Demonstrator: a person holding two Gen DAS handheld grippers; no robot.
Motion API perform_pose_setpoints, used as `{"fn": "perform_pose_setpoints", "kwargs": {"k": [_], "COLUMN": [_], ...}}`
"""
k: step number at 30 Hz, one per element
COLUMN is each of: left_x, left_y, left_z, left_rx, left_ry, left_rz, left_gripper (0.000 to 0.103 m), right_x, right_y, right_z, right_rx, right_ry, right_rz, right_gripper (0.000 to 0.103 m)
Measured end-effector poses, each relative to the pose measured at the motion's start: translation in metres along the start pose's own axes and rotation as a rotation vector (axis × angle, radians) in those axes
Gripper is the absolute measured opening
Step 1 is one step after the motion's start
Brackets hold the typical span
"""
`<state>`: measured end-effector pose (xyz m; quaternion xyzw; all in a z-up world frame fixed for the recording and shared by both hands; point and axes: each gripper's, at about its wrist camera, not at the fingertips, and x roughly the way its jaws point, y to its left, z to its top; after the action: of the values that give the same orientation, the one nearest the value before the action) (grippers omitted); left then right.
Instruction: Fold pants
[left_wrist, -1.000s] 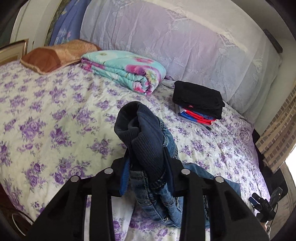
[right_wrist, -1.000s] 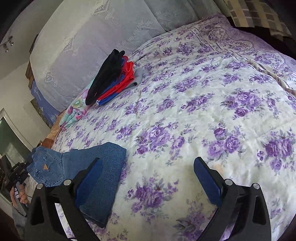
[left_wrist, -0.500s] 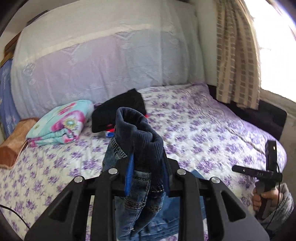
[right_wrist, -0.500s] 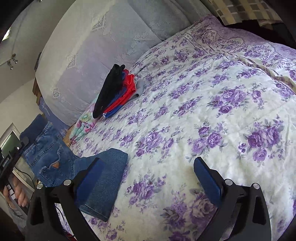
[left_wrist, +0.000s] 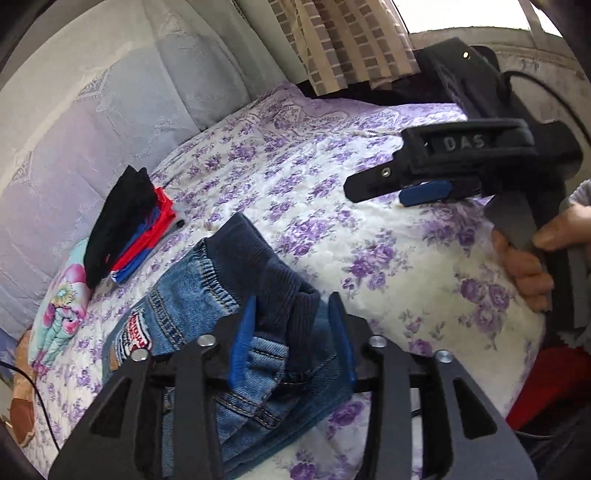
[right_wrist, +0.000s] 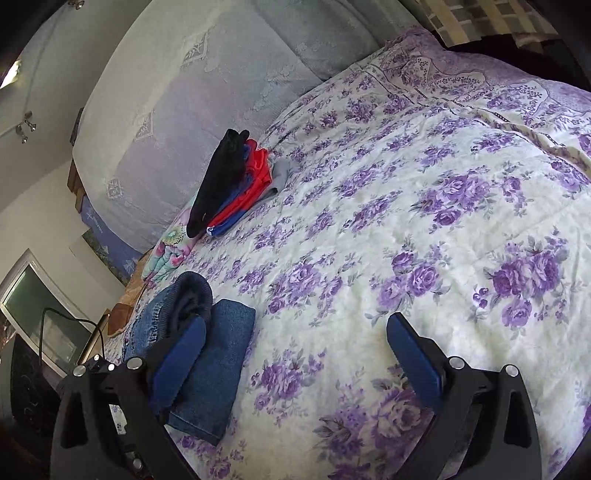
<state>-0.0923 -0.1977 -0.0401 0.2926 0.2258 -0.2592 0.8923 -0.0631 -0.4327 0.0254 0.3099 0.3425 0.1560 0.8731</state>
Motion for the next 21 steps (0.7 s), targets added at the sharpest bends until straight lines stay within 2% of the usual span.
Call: {"fn": "perform_pose_setpoints", "kwargs": {"k": [4,6,8,11,14,16,18,21], "left_x": [-0.028,-0.044,-0.06,-0.069,-0.065,-0.058,-0.053,-0.041], "left_y": [0.013,0.028,0.056,0.106,0.162,0.195,0.21,0.209], "left_z": [-0.001,-0.004,-0.009,-0.017,-0.031,-0.043,-0.055,-0.066], "left_rx": [-0.059,-0.097,-0.158,-0.272,-0.446,-0.583,-0.668,-0.705], "left_ry": [-0.064,-0.1,-0.127,-0.128,-0.08,-0.04,-0.021,-0.005], "left_rz": [-0.086,-0.077,-0.031,0.049,0.1,0.084,0.051,0.01], "left_gripper": [0.067,0.076,0.081,0.083,0.083,0.083,0.083,0.083], "right_x": [0.0,0.002,0.004,0.003,-0.002,0.0,0.009,0.03], "right_y": [0.001,0.004,0.01,0.025,0.063,0.096,0.128,0.159], "right_z": [-0.001,-0.001,-0.001,0.004,0.016,0.023,0.025,0.018], "right_rx": [-0.01,-0.026,-0.048,-0.083,-0.178,-0.279,-0.382,-0.5], "right_ry": [0.001,0.007,0.017,0.004,-0.034,-0.05,-0.049,-0.017], "right_rz": [-0.012,-0.037,-0.075,-0.122,-0.086,-0.068,-0.069,-0.095], "right_gripper": [0.099,0.099,0.099,0.099,0.099,0.099,0.099,0.099]}}
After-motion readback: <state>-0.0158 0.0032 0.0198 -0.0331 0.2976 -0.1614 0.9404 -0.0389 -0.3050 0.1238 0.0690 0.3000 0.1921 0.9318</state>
